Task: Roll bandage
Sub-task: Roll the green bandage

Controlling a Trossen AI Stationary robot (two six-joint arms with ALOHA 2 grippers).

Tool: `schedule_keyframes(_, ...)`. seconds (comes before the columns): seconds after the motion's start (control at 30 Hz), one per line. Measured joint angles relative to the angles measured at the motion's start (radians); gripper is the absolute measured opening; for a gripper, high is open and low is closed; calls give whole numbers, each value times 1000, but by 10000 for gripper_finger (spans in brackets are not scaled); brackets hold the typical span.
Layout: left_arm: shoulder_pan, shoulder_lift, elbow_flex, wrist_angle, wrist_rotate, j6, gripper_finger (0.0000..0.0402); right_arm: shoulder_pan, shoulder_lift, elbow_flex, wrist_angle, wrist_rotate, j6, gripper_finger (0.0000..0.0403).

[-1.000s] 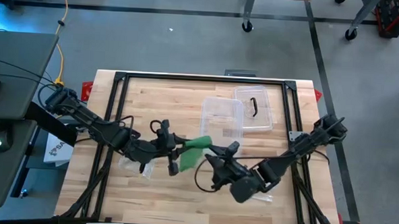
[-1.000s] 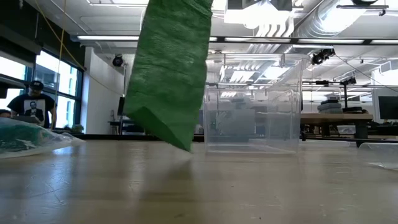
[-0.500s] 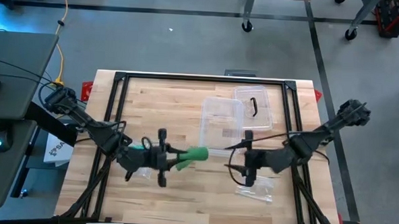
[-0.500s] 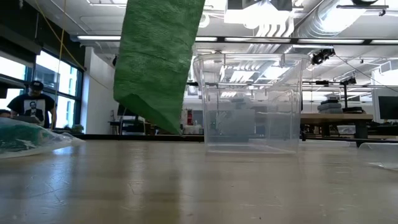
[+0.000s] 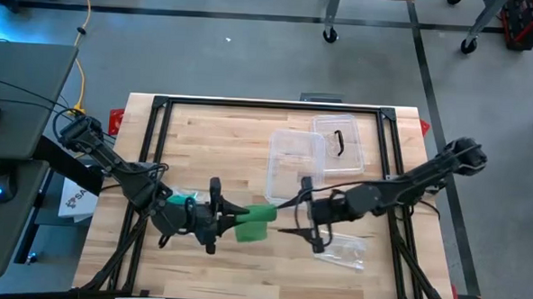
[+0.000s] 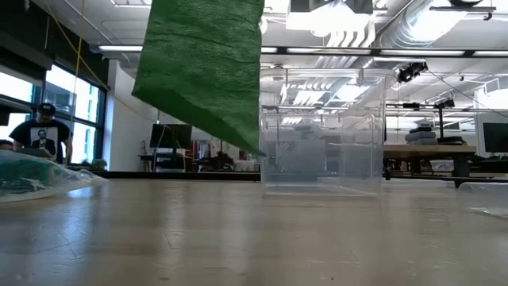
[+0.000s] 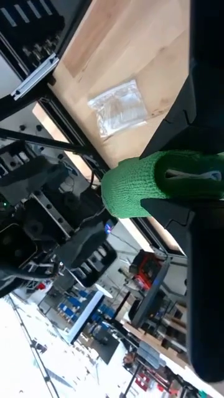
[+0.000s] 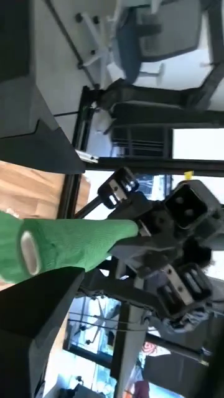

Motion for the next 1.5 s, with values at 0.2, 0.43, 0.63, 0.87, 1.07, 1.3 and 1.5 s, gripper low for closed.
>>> schedule_keyframes(0.2,-7,0,0,-7,-3,0,71,-37,77,140,-207,-6,-6,248)
schedule_keyframes(0.43,-9,0,0,6,-34,-26,71,-35,92,202,-304,48,-158,248)
schedule_keyframes(0.63,-9,0,0,8,-52,-96,71,-28,91,203,-336,97,-239,248)
schedule_keyframes(0.87,-8,0,0,30,-53,-168,71,-30,91,203,-332,100,-268,191)
schedule_keyframes(1.07,-7,0,0,55,-52,-283,79,-29,90,203,-331,99,-300,65)
schedule_keyframes(1.3,29,-48,0,-54,-16,-747,158,11,92,203,-334,277,-495,30)
schedule_keyframes(1.5,104,-69,2,-82,150,-995,207,57,92,202,-338,447,-704,76)
